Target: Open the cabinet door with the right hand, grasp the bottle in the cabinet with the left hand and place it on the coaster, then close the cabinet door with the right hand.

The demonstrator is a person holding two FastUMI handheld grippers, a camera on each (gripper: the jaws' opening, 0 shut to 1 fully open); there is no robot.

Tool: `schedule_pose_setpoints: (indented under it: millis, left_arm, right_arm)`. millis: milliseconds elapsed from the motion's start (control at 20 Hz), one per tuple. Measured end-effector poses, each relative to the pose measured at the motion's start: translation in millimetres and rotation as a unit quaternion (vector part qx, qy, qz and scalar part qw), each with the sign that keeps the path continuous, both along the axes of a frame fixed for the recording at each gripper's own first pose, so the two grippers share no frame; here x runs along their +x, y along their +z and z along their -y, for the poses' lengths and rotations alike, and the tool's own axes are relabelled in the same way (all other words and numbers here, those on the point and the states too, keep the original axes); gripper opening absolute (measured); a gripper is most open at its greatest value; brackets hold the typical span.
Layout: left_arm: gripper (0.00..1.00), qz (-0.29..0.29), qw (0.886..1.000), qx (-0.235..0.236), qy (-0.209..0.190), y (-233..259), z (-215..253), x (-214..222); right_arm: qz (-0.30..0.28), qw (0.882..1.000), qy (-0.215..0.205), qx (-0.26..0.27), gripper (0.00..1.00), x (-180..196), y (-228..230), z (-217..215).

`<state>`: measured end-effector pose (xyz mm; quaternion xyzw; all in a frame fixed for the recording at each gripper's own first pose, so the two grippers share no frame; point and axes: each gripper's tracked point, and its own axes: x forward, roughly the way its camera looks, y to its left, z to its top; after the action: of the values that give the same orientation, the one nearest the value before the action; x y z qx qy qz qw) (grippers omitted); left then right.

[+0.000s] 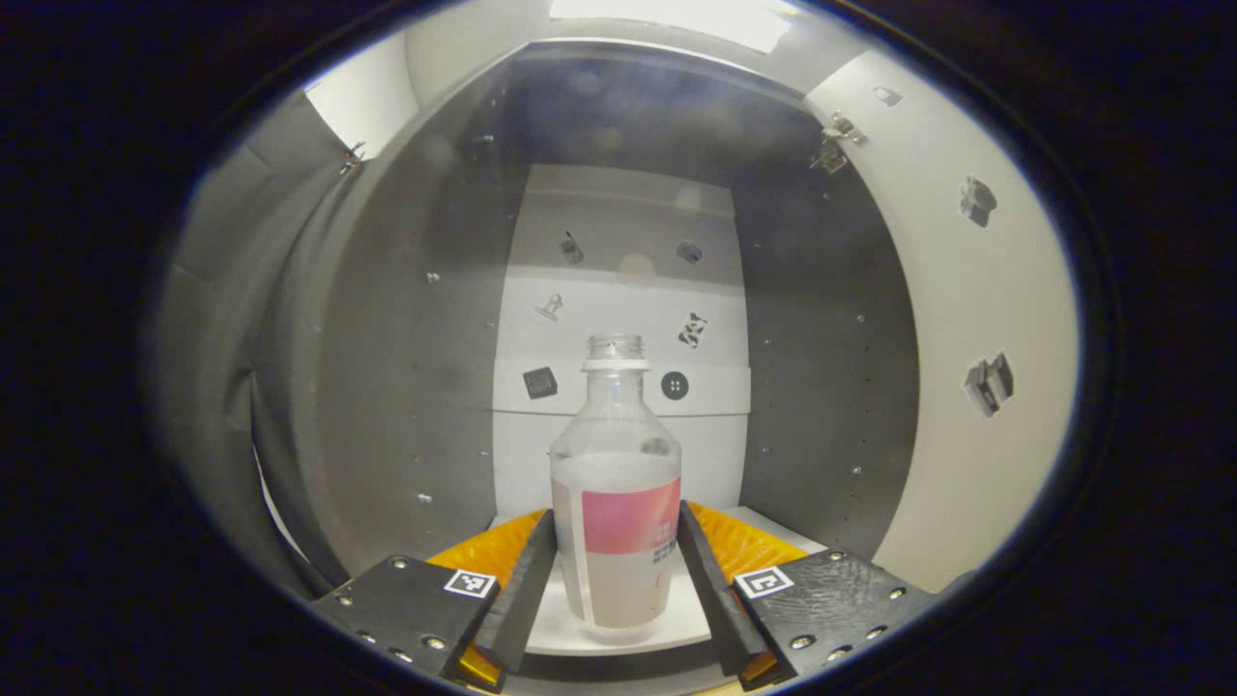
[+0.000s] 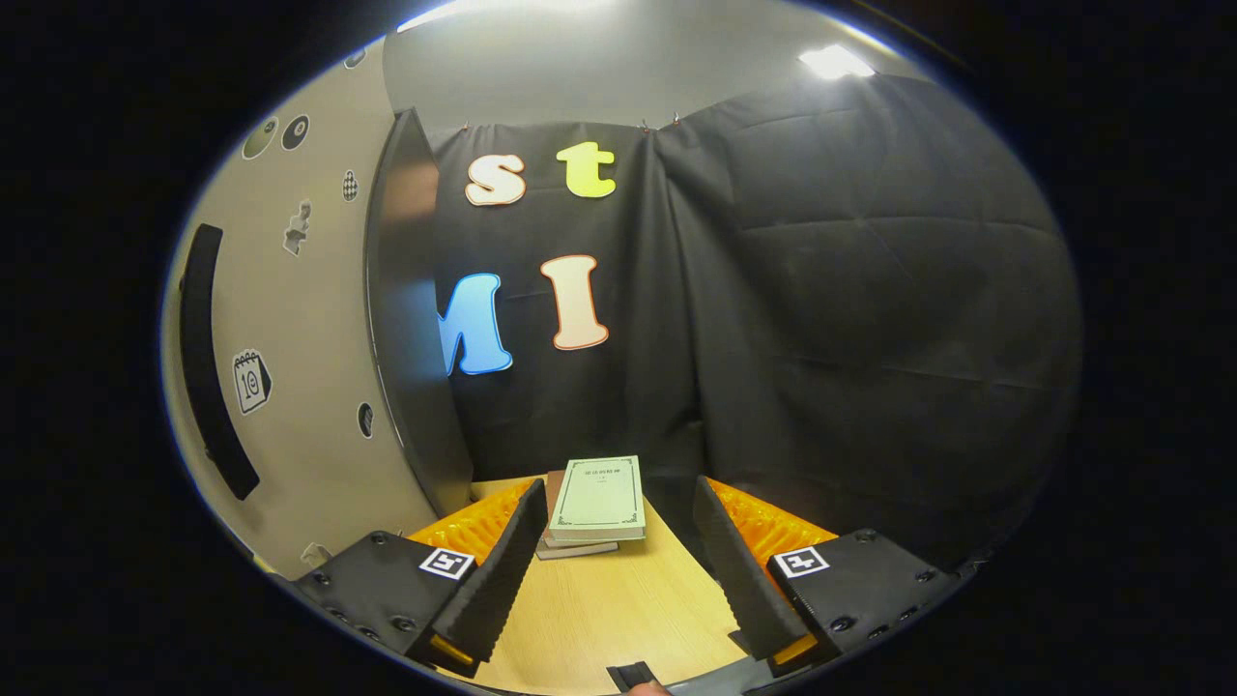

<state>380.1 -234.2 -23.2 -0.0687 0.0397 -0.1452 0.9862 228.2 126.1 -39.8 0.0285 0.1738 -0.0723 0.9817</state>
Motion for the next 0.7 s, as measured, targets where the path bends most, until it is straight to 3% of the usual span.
schedule_pose_setpoints:
  millis: [350,700]
  left_arm:
    - [0.74,0.016,0.999,0.005,0.044,7,-57,-72]
    - [0.74,-0.007,0.995,0.001,0.101,-32,-117,-145]
  right_arm:
    - [0.003,0.998,0.054,0.017,0.96,8,-4,-13]
    - [0.009,0.995,0.099,0.028,0.96,12,-8,-22]
